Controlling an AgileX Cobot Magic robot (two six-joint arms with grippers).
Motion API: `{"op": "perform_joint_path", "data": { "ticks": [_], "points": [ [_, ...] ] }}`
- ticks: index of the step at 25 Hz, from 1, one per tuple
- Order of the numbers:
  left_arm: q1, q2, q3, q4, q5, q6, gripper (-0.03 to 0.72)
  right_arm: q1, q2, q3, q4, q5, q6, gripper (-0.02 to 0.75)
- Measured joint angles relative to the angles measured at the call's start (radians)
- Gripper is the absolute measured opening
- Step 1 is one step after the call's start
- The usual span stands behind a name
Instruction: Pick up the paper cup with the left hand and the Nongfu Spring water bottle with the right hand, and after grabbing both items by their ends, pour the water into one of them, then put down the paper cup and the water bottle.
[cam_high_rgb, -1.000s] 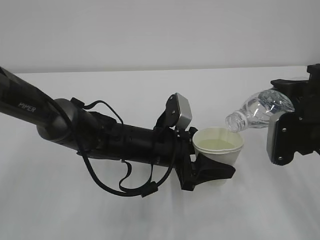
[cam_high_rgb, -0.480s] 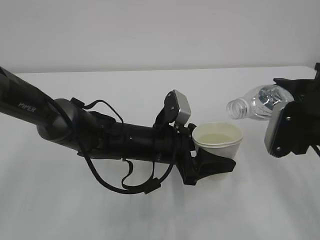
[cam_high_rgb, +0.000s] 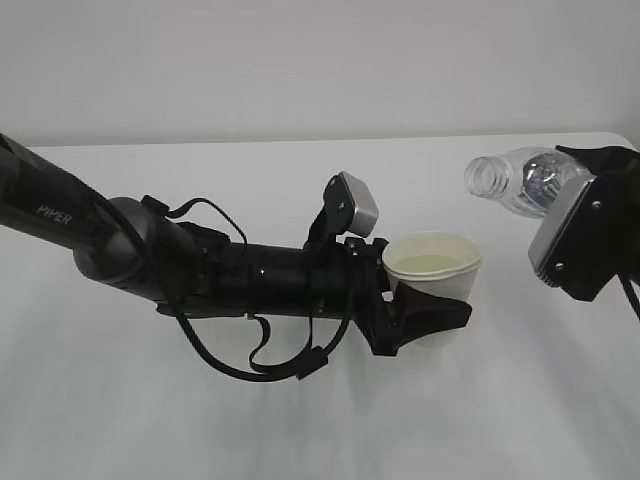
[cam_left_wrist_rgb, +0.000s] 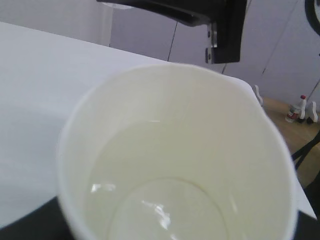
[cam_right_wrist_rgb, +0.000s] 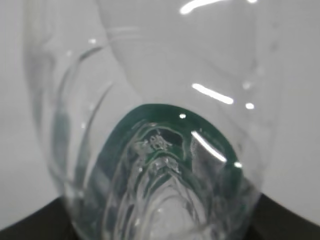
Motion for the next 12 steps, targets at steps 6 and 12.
{"op": "perform_joint_path", "data": {
  "ticks": [6, 12],
  "points": [
    [0.0, 0.002, 0.0, -0.061, 0.0, 0.0, 0.461, 0.0, 0.0, 0.0, 0.0, -0.008, 0.137, 0.405],
    [0.0, 0.002, 0.0, -0.077, 0.0, 0.0, 0.461, 0.0, 0.0, 0.0, 0.002, -0.028, 0.237, 0.405]
  ]
}}
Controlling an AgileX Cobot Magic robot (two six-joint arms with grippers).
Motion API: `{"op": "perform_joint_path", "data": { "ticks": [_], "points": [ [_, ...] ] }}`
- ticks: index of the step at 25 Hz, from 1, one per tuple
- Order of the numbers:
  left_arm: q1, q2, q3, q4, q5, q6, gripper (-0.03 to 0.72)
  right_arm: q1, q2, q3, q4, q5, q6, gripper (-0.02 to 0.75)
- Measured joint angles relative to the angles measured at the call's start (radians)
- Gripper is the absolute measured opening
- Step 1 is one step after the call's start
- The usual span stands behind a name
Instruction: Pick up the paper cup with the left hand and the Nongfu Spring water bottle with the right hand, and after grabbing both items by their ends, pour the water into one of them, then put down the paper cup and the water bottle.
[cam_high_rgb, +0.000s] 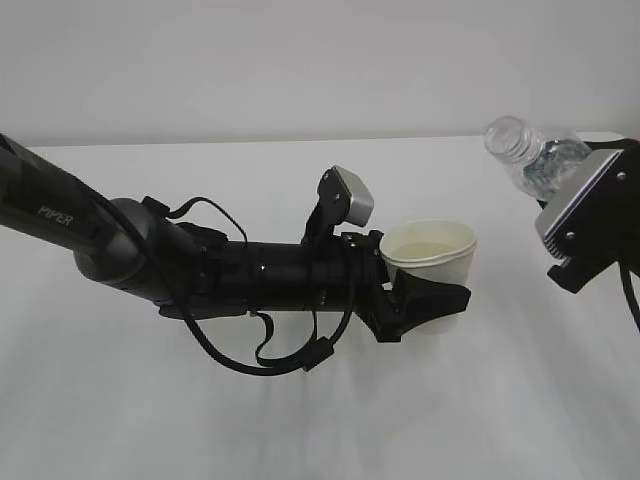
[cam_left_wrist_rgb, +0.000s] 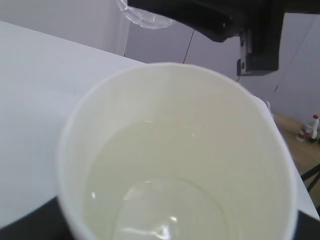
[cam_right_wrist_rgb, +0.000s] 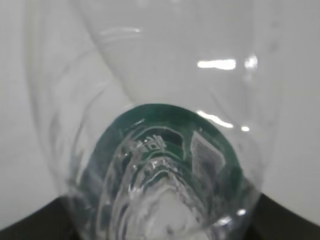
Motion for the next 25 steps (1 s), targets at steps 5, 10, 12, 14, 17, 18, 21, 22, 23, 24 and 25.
{"op": "perform_joint_path", "data": {
  "ticks": [5, 10, 12, 14, 17, 18, 21, 22, 23, 24, 25],
  "points": [
    [0.0, 0.0, 0.0, -0.008, 0.007, 0.0, 0.461, 0.0, 0.0, 0.0, 0.001, -0.041, 0.164, 0.405],
    [0.0, 0.0, 0.0, -0.019, 0.015, 0.006, 0.461, 0.0, 0.0, 0.0, 0.001, -0.068, 0.345, 0.405],
    [0.0, 0.0, 0.0, -0.03, 0.015, 0.01, 0.461, 0.0, 0.0, 0.0, 0.001, -0.072, 0.377, 0.405],
    [0.0, 0.0, 0.0, -0.047, 0.017, 0.02, 0.461, 0.0, 0.011, 0.0, 0.001, -0.089, 0.396, 0.405],
    [0.0, 0.0, 0.0, -0.055, 0.019, 0.03, 0.461, 0.0, 0.039, 0.0, 0.001, -0.118, 0.451, 0.405],
    [0.0, 0.0, 0.0, -0.055, 0.019, 0.032, 0.461, 0.0, 0.044, 0.0, 0.001, -0.13, 0.476, 0.405],
    [0.0, 0.0, 0.0, -0.056, 0.022, 0.034, 0.461, 0.0, 0.063, 0.0, 0.001, -0.179, 0.538, 0.405],
    [0.0, 0.0, 0.0, -0.056, 0.022, 0.034, 0.461, 0.0, 0.069, 0.0, 0.001, -0.192, 0.556, 0.405],
    [0.0, 0.0, 0.0, -0.057, 0.022, 0.036, 0.461, 0.0, 0.078, 0.0, 0.001, -0.208, 0.58, 0.405],
    [0.0, 0.0, 0.0, -0.057, 0.022, 0.036, 0.461, 0.0, 0.086, 0.0, 0.001, -0.222, 0.604, 0.405],
    [0.0, 0.0, 0.0, -0.057, 0.022, 0.036, 0.461, 0.0, 0.098, 0.0, 0.002, -0.234, 0.625, 0.405]
  ]
}}
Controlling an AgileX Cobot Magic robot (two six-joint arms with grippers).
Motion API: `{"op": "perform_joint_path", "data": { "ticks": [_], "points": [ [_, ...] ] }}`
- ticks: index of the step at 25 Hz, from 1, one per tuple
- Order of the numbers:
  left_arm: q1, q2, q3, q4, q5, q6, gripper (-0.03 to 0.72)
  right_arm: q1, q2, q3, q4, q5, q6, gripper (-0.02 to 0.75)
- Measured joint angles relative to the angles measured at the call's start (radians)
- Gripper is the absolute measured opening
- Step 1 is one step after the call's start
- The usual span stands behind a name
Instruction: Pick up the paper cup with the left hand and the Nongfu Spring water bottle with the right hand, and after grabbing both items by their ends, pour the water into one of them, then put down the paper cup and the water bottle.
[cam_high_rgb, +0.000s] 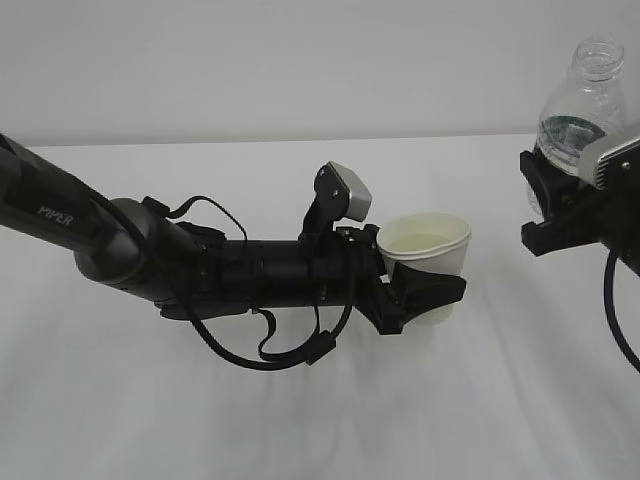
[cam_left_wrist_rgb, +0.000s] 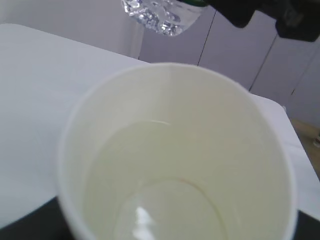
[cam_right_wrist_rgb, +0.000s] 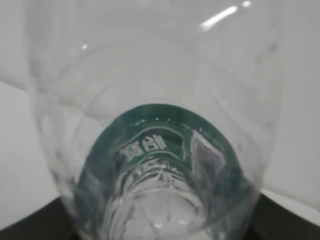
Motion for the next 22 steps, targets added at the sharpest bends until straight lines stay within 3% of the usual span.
{"op": "perform_joint_path", "data": {
  "ticks": [9, 22],
  "points": [
    [0.0, 0.0, 0.0, -0.002, 0.001, 0.0, 0.461, 0.0, 0.108, -0.002, 0.075, -0.013, 0.094, 0.405],
    [0.0, 0.0, 0.0, -0.004, 0.004, 0.016, 0.461, 0.0, 0.22, -0.066, 0.075, -0.013, 0.22, 0.405]
  ]
}}
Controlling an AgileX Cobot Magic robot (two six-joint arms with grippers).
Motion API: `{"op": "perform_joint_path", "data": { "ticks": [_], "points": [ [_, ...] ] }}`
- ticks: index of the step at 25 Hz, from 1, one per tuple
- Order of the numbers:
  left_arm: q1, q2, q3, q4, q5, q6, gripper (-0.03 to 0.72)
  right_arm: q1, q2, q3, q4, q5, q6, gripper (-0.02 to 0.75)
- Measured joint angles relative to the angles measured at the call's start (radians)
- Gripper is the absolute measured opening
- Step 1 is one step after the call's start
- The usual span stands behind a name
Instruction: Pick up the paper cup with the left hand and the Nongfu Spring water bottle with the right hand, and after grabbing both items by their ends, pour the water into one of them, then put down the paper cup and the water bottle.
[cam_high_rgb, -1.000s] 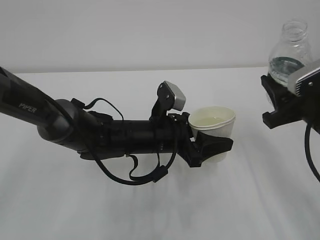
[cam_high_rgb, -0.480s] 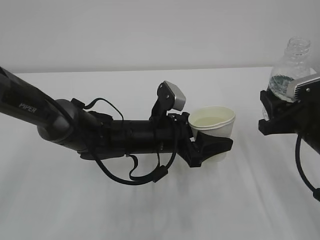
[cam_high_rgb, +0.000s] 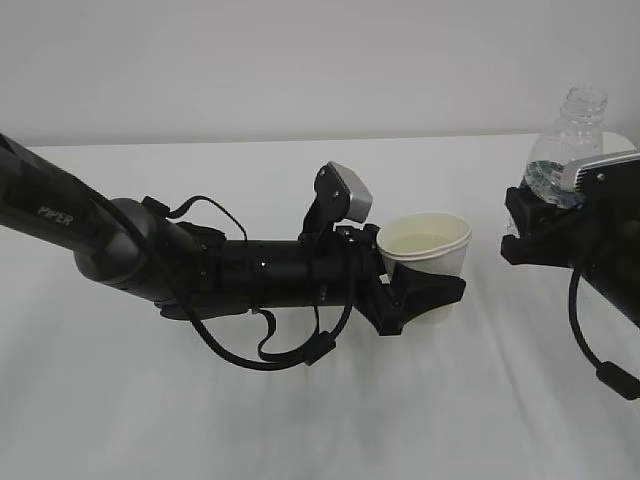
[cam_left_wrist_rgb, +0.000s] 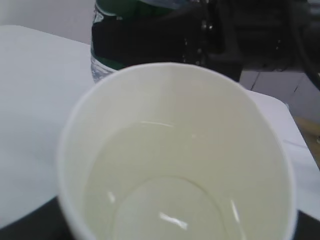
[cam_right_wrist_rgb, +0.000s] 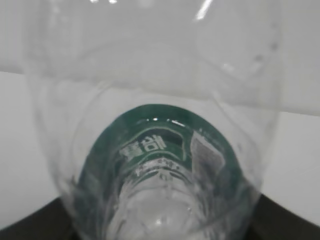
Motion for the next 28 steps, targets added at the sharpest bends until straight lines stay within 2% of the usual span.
{"op": "perform_joint_path", "data": {
  "ticks": [28],
  "points": [
    [0.0, 0.0, 0.0, -0.019, 0.025, 0.022, 0.46, 0.0, 0.269, -0.23, 0.014, -0.002, 0.055, 0.405]
  ]
}}
